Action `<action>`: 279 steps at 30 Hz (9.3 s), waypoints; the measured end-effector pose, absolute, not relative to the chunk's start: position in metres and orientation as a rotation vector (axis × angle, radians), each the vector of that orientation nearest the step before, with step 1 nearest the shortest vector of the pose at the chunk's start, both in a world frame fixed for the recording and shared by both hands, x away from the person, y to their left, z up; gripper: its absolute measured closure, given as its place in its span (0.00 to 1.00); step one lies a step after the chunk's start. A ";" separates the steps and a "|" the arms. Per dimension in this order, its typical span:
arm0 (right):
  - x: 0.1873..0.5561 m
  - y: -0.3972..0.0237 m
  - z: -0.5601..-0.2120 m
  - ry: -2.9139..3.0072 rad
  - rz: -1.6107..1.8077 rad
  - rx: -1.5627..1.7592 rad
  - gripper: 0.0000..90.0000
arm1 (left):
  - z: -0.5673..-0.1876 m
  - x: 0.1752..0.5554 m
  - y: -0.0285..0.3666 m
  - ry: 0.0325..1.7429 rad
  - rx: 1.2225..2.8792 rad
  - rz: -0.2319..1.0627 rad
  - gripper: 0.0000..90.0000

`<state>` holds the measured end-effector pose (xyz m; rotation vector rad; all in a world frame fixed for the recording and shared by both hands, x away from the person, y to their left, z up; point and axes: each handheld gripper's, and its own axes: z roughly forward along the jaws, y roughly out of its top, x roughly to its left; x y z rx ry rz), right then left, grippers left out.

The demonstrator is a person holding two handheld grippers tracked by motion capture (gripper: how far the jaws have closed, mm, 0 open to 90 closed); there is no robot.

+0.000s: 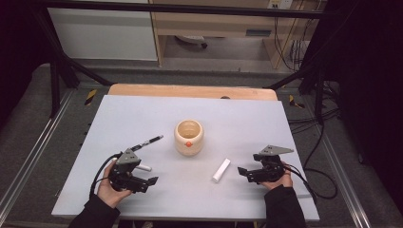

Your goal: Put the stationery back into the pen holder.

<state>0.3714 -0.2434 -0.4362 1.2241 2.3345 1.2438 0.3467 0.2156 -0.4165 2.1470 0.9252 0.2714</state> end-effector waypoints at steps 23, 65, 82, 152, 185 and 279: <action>0.363 -0.266 -0.440 2.329 1.252 1.237 0.01 | -0.400 0.355 0.123 0.800 2.218 0.210 0.02; 0.362 -0.266 -0.440 2.325 1.231 1.230 0.01 | -0.429 0.362 0.003 0.898 2.293 0.159 0.56; 0.362 -0.267 -0.440 2.327 1.231 1.224 0.01 | -0.436 0.361 -0.005 0.950 2.323 0.164 0.69; 0.356 -0.236 -0.431 2.394 1.145 1.052 0.01 | -0.398 0.368 0.078 0.765 2.337 0.083 0.74; 0.347 -0.158 -0.408 2.460 0.947 0.480 0.04 | -0.393 0.371 0.134 0.788 2.331 0.036 0.74; 0.331 -0.108 -0.407 2.107 0.546 -0.477 0.74 | -0.361 0.377 0.071 0.724 2.357 -0.002 0.74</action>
